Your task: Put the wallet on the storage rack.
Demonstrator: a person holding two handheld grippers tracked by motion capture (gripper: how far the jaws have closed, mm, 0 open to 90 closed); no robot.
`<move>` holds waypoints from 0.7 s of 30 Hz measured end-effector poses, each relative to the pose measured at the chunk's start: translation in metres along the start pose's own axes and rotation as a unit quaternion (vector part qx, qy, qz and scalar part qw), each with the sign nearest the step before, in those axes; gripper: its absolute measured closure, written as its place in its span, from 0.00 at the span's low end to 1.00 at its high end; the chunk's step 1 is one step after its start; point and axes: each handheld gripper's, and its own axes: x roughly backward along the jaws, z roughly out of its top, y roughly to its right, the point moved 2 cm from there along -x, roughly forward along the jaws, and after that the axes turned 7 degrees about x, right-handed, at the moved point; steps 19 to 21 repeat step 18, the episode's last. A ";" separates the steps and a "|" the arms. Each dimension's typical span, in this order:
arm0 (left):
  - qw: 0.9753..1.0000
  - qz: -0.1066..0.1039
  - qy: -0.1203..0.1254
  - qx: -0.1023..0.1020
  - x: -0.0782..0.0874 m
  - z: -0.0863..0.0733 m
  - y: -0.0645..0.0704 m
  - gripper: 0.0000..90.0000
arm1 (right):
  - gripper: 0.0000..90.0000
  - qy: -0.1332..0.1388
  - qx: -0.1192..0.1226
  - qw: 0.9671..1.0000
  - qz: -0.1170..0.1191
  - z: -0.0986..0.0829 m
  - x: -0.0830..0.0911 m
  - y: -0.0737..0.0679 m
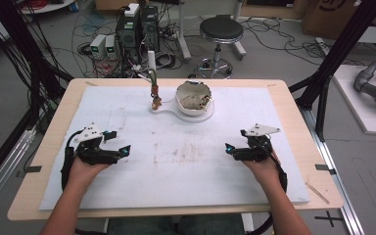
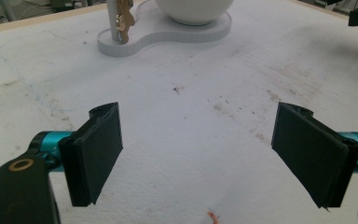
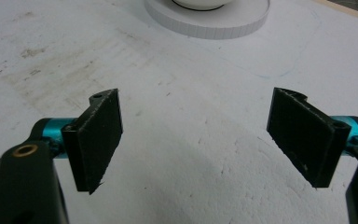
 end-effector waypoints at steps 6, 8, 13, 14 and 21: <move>1.000 -0.005 0.001 0.003 -0.001 0.000 -0.001 0.18 | 0.21 -0.003 -0.005 1.000 -0.002 -0.001 0.001 0.000; 1.000 -0.006 -0.001 0.002 -0.002 0.000 -0.001 0.18 | 0.21 -0.004 -0.004 1.000 -0.001 -0.001 0.000 0.000; 1.000 -0.007 -0.003 0.001 -0.002 -0.001 -0.002 0.18 | 0.21 -0.006 -0.002 1.000 -0.001 -0.001 -0.001 0.000; 1.000 -0.007 -0.003 0.003 -0.002 -0.001 -0.002 0.18 | 0.21 -0.006 -0.002 1.000 0.000 -0.001 -0.001 0.000; 1.000 -0.006 -0.003 0.006 -0.002 -0.001 -0.002 0.18 | 0.21 -0.005 -0.004 1.000 -0.001 -0.001 0.000 0.000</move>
